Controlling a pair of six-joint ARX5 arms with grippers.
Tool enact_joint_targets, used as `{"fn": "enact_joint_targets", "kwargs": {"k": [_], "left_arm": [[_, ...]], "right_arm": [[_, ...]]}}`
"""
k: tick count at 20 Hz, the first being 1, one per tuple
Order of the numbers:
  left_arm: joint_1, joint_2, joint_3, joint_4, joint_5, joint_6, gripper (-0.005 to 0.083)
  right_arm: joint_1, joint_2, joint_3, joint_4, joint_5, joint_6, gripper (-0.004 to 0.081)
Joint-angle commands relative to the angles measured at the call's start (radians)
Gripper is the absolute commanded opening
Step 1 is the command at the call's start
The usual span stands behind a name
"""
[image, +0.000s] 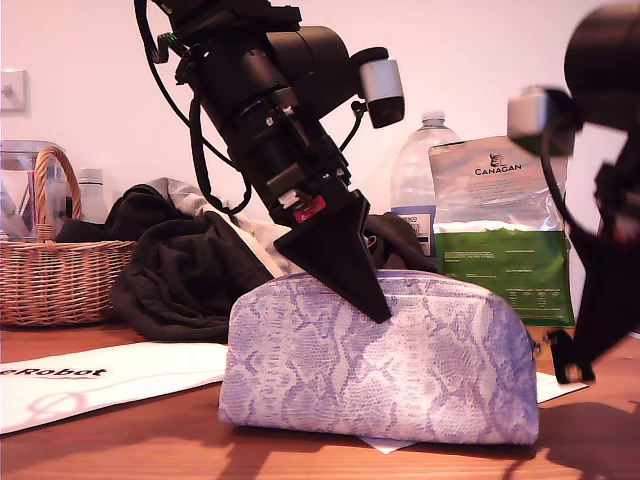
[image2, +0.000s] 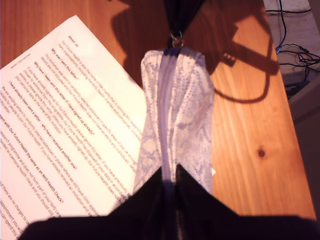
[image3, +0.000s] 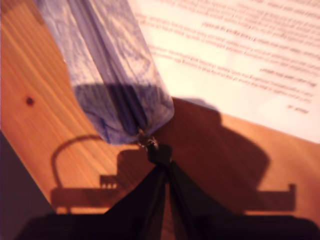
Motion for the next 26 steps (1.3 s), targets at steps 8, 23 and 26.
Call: {"fn": "enact_joint_targets", "kwargs": {"k": [8,23,26], "left_arm": [[-0.004,0.019,-0.001,-0.006,-0.012,0.005,-0.0021],[-0.004,0.019,-0.001,-0.005,-0.012,0.005,-0.0021],[-0.004,0.019,-0.001,-0.006,-0.012,0.005,-0.0021]], "right_arm": [[0.041,-0.045,0.126,-0.099,0.006,0.090,-0.0013],[0.113,-0.048,0.201,-0.068,0.031,0.116,-0.0013],[0.124,-0.048,0.225,-0.074,0.029,0.117,-0.0013]]}}
